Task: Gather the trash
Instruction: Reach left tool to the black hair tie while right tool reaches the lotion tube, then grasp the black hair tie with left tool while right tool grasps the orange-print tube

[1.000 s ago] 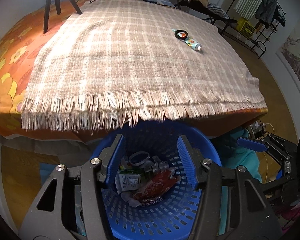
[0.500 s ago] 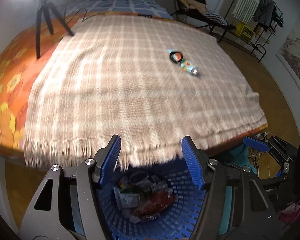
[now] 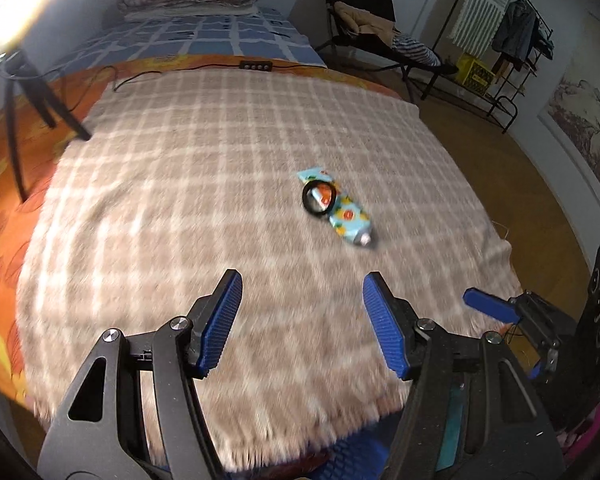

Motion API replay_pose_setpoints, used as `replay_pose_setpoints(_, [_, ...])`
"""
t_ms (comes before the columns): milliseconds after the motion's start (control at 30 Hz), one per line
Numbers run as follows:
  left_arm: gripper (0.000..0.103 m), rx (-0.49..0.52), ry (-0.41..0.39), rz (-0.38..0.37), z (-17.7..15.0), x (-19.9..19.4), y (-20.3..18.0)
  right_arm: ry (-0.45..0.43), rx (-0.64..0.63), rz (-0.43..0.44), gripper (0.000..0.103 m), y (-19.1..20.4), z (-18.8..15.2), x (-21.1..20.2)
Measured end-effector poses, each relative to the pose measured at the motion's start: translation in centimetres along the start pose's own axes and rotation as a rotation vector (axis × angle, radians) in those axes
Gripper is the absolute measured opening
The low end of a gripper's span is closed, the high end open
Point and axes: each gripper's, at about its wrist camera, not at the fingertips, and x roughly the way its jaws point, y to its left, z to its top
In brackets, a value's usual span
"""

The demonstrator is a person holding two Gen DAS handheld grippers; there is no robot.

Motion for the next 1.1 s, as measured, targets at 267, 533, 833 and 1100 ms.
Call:
replay_pose_setpoints(267, [0.065, -0.058, 0.068, -0.032, 3.3, 6.0, 0.5, 0.016, 0.003, 0.004, 0.069, -1.6, 1.7, 3.4])
replay_pose_setpoints(533, [0.065, -0.046, 0.091, -0.035, 5.1, 9.7, -0.2, 0.026, 0.037, 0.032, 0.069, -3.1, 2.9, 6.0])
replay_pose_setpoints(833, [0.042, -0.025, 0.114, -0.010, 6.5, 12.5, -1.1, 0.033, 0.015, 0.042, 0.069, -3.2, 4.3, 8.0])
replay_pose_setpoints(1100, [0.009, -0.034, 0.106, 0.024, 7.4, 13.3, -0.1, 0.035, 0.027, 0.042, 0.069, -3.7, 5.6, 9.5])
